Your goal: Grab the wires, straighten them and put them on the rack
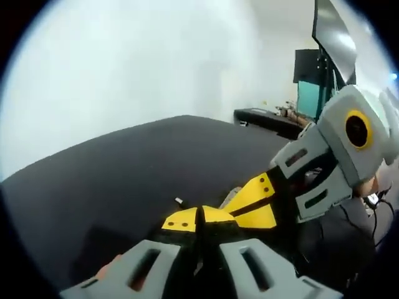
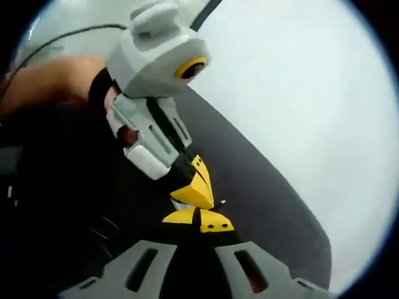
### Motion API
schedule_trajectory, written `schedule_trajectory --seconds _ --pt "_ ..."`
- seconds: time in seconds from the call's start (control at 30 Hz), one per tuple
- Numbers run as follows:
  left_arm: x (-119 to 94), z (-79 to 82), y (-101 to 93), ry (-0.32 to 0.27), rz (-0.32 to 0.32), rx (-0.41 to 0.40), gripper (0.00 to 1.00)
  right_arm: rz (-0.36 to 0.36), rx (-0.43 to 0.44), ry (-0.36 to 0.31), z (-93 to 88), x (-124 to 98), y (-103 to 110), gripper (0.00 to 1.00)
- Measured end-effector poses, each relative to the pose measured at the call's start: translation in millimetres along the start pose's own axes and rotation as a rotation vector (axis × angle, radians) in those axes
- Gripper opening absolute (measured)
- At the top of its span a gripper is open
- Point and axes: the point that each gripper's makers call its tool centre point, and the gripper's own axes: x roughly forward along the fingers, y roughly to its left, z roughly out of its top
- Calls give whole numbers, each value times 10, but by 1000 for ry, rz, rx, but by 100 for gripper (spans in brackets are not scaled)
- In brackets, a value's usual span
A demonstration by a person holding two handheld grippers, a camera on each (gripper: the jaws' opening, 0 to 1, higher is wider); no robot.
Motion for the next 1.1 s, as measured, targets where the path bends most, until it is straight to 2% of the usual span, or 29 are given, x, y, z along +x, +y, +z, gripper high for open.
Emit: schedule_trajectory --seconds 0.03,0.07,0.1,0.13,0.17,0.2,0.23,0.27,0.3,0.37,0.43,0.47,0.53,0.63,0.67,0.73,0.8,0.93,1.03,1.1 --pt "-1 4 1 -4 -1 0 4 14 13 -28 19 4 -6 0" --pt "-2 11 10 -9 -2 -5 5 25 112 -57 2 -41 -14 0" --pt "-2 13 2 -9 -7 -28 5 31 271 -67 -33 -83 -100 0" --pt "0 13 2 -9 -6 -24 5 -14 275 -99 14 -120 -258 0" --pt "0 10 -3 -6 -4 -11 5 -66 196 -126 85 -174 -352 0" --pt "0 12 -7 -3 -1 -6 5 -74 160 -129 150 -202 -309 0" --pt "0 11 -13 1 2 -1 5 -61 182 -133 162 -193 -272 0" --pt "0 10 -12 2 5 8 5 -15 217 -132 157 -135 -195 0" --pt "-1 9 -7 3 5 9 5 17 207 -110 136 -112 -113 0" --pt "-4 5 5 -2 -1 -1 5 -2 130 -82 96 -60 -31 0" --pt "-5 5 14 -12 -13 -22 5 -21 102 -51 31 3 -12 0" --pt "-3 6 14 -15 -16 -27 5 -28 118 -85 71 27 -37 0" --pt "-1 6 19 -14 -10 -44 6 -18 171 -71 51 34 -56 0" --pt "-19 6 106 -13 28 -78 12 -4 203 -71 30 38 -48 0" --pt "-33 -10 138 -3 45 -77 11 4 255 -78 14 35 -42 0" --pt "-37 -13 123 -7 41 -58 11 17 281 -85 8 35 -67 0" --pt "-26 -11 109 -6 42 -66 9 19 274 -86 7 40 -66 0" --pt "-24 -1 90 2 42 -22 8 6 217 -87 43 17 -51 0" --pt "-21 -8 76 10 40 -4 7 -1 224 -84 35 18 -66 0" --pt "-20 -12 75 16 35 -26 5 -6 249 -74 38 -47 -29 0"
